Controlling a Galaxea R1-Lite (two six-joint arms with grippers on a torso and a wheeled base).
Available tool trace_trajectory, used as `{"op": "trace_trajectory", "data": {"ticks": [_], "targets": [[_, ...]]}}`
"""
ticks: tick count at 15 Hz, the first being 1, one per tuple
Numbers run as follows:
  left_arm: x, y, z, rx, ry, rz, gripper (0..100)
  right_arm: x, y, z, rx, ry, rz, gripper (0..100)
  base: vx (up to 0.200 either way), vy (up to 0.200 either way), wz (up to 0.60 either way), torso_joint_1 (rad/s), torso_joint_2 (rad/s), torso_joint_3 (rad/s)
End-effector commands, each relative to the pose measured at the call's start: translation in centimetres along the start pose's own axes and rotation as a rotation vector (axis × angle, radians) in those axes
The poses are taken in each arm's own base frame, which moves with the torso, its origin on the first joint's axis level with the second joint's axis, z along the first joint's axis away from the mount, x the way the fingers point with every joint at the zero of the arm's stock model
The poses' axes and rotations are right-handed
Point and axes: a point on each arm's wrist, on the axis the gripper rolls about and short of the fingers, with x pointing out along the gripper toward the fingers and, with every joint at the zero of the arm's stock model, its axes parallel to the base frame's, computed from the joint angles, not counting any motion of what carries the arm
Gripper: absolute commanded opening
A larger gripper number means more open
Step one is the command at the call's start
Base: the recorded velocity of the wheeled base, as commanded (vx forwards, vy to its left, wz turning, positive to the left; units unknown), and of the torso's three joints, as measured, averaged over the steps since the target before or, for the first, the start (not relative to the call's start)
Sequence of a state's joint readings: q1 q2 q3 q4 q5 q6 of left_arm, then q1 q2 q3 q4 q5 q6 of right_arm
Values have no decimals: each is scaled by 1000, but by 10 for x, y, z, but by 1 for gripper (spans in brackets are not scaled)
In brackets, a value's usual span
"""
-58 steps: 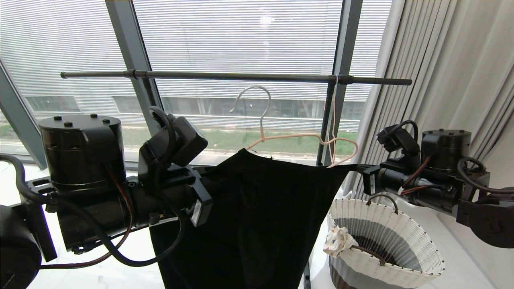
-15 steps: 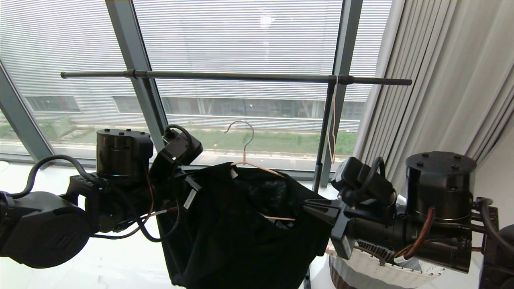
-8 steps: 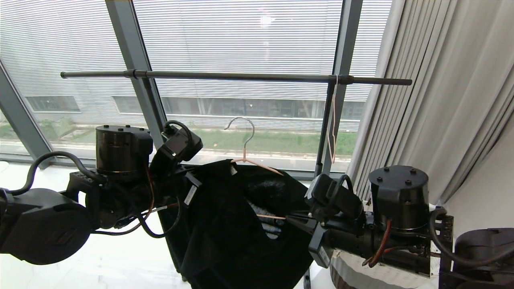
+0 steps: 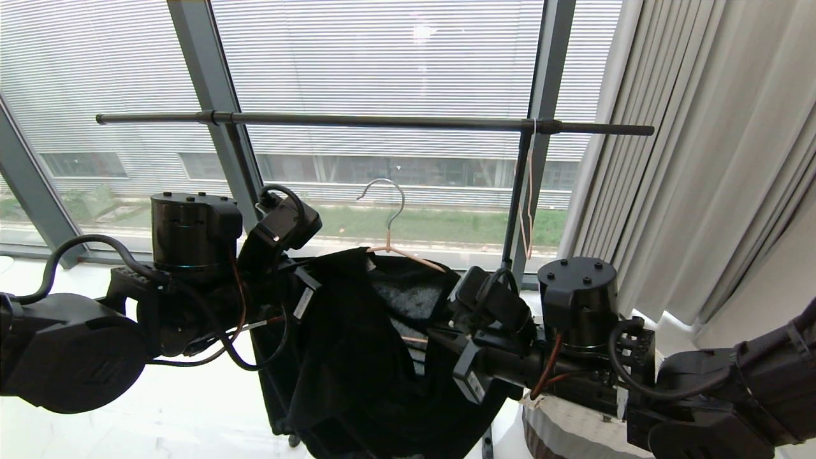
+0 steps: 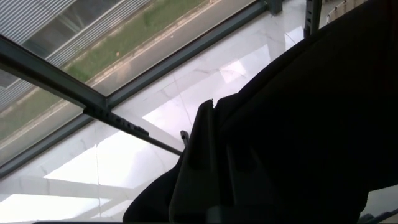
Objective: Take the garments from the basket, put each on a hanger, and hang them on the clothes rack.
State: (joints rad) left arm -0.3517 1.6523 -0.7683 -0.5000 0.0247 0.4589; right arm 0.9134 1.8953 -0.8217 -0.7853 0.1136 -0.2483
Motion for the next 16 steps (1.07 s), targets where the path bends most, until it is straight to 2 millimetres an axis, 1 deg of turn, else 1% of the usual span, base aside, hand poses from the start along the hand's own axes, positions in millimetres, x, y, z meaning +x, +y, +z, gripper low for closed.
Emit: {"op": "trace_trajectory", "data": {"ticks": [1,3,6,9,10,13,14,15,16], "targets": [[0,0,0,0,-1,-1,0,14,3,-1,4,-1,14,0,0,0,0,0,0,0],[0,0,1,0,-2,0,0,19,6,0,12,-3,23,0,0,0,0,0,0,0],[0,0,1,0,-2,0,0,24,12,-5,12,12,38,0,0,0,0,0,0,0],[0,1,1,-1,-4,3,0,22,10,-5,29,20,-1,0,0,0,0,0,0,0],[0,0,1,0,-5,1,0,21,9,-3,45,20,-23,100,0,0,0,0,0,0],[-1,0,1,0,-10,-8,0,10,6,1,57,12,-50,100,0,0,0,0,0,0],[-1,0,1,-3,-13,-14,0,-5,-4,-3,68,25,-78,100,0,0,0,0,0,0],[-1,0,1,-5,-17,-24,0,-12,-9,-6,72,32,-91,100,0,0,0,0,0,0],[-2,-1,2,-20,-39,-66,0,-37,-23,-10,87,35,-119,100,0,0,0,0,0,0]]}}
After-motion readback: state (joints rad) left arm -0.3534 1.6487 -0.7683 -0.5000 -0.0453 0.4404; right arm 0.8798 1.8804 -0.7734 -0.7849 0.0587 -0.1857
